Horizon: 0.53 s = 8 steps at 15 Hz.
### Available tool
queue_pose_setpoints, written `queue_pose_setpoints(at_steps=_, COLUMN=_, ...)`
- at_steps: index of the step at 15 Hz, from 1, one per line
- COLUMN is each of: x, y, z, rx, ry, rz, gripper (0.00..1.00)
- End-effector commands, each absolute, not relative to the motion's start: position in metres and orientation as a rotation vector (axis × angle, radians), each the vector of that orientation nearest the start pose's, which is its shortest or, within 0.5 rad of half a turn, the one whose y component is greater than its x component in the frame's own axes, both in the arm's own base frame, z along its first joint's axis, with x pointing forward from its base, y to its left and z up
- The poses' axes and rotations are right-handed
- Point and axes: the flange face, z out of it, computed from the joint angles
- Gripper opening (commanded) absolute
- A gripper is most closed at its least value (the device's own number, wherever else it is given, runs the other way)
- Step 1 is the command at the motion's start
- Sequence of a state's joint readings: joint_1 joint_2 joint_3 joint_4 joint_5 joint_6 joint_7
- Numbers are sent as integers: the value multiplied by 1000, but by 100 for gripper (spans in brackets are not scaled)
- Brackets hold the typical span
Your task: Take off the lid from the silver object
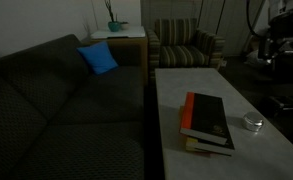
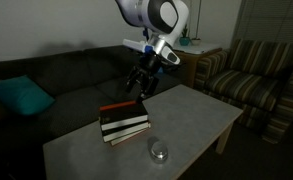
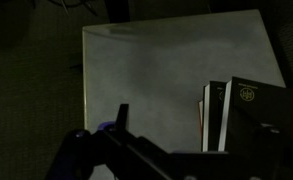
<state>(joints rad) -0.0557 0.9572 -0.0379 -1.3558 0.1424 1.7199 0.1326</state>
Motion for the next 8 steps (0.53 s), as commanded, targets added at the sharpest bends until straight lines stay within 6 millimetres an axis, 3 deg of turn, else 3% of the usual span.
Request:
queue_pose_setpoints(at_steps=1, x=662, y=-41, z=63, rx=-2961, ry=474, rz=816, gripper=100)
queue_pose_setpoints(at_steps=8, x=650, y=-51, z=-26, rx=-2979, ry=646, rz=768, gripper=100)
